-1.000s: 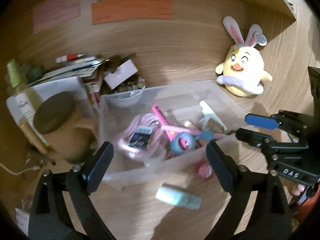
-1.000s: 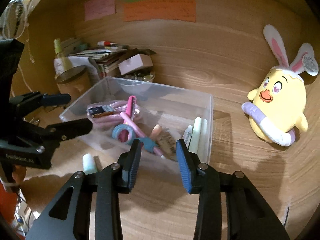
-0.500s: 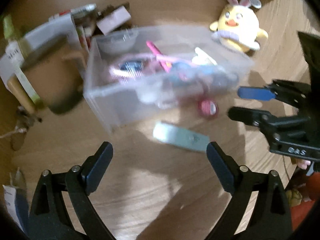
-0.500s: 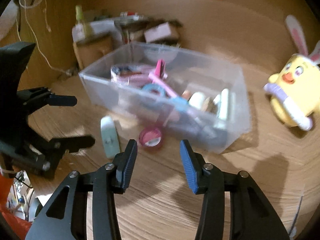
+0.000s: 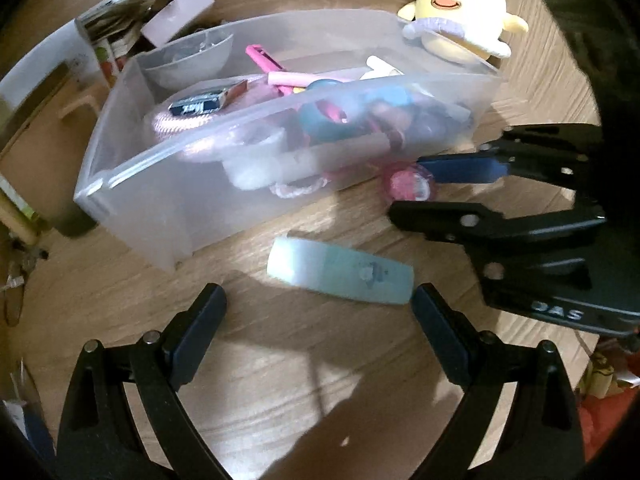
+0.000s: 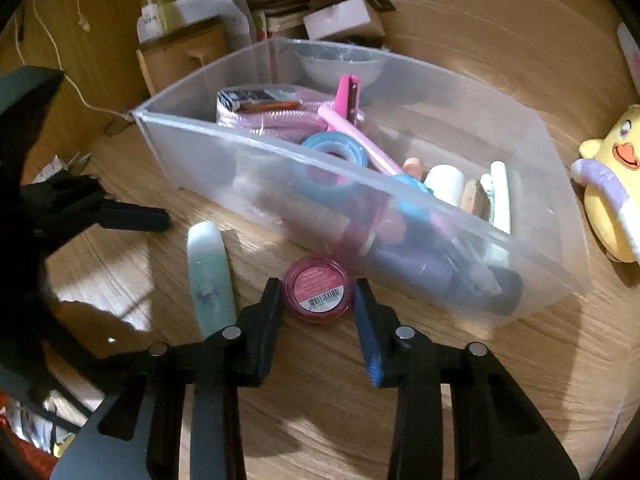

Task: Organize objects
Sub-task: 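Grasp the pale green tube with the left tool while the right grasps the pink compact, then carry green tube and pink compact into the clear box and release both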

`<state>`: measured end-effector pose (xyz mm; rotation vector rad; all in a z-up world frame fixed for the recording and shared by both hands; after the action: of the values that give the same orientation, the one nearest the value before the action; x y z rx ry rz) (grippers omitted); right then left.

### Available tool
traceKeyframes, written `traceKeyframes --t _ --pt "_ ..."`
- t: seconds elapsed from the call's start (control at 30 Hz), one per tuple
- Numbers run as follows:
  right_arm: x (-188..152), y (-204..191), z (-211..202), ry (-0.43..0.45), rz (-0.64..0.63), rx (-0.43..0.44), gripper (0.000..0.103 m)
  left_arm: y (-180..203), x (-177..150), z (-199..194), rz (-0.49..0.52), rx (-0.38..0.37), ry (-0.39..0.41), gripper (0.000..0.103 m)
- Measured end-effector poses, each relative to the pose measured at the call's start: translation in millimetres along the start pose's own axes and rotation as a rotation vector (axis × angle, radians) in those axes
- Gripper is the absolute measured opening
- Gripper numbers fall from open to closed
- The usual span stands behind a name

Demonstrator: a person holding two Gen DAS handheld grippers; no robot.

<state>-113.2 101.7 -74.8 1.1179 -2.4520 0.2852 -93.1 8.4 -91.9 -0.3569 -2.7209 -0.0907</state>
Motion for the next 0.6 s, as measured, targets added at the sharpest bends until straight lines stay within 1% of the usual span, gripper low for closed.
traceKeyframes --t 0.13,0.2,0.27,0.47,0.6 --pt "-7 8 -14 0.035 0.02 -0.002 0.032 2 5 3 0.011 0.012 0.022 0.095" --pt "-8 11 -21 0.045 0.028 0.001 0.032 2 7 3 0.013 0.009 0.036 0.089" --pt "-10 14 -26 0.055 0.034 0.001 0.032 3 7 0 0.021 0.001 0.047 0.074" --pt "-19 25 -44 0.084 0.059 0.01 0.032 5 7 -4 0.012 0.012 0.057 0.073" --pt "-18 29 -53 0.113 0.073 0.014 0.032 1 5 -19 -0.016 0.0 0.087 0.073"
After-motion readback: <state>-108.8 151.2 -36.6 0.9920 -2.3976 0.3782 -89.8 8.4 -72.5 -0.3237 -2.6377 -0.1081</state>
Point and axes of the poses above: each gripper's, at about its wrist camera, not at the fingertips, and z roughly the way its jaws point, y to its right, x to its top, the point moved 2 cm from there along z, roughly the way its jaws point, and after that the axes turned 8 degrees about -y, right-handed, at the moved point
